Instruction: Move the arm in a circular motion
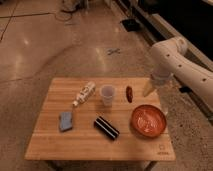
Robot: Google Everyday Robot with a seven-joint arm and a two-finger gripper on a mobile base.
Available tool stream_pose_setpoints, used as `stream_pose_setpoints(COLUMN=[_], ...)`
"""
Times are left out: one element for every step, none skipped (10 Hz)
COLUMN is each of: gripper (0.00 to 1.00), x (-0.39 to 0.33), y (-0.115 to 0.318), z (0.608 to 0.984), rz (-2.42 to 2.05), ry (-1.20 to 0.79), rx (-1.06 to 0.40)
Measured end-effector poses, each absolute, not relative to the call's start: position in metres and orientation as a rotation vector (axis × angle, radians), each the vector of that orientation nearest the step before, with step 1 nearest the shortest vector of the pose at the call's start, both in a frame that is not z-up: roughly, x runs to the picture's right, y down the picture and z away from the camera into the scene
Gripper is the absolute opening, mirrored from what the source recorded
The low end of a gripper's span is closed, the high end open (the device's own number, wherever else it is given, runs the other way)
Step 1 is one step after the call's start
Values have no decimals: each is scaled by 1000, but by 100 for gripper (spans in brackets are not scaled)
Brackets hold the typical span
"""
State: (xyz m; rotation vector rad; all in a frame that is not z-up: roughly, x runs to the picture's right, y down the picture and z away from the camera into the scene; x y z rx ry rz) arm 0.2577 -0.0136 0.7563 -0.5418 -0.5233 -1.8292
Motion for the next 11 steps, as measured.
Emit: stream_pose_setpoints(gripper=[80,80,80,80,80,80,80,80,80,80,80], x=[251,236,219,202,179,144,119,84,45,23,-9], y=[-25,-37,-45,-50,-52,-51,-47,-39,-27,-19,-7], z=[771,790,805,819,833,849,858,865,869,869,864], rz=[-1841,-1863,-1884,-1905,-1933,-1972,-2004,-2051,-2107,-2142,-2196], ry=[-528,-541,-556,-573,-600,-645,-680,-735,-800,-838,-892], rx=[-556,-569,-574,-576,-575,-560,-550,-529,-500,-482,-445])
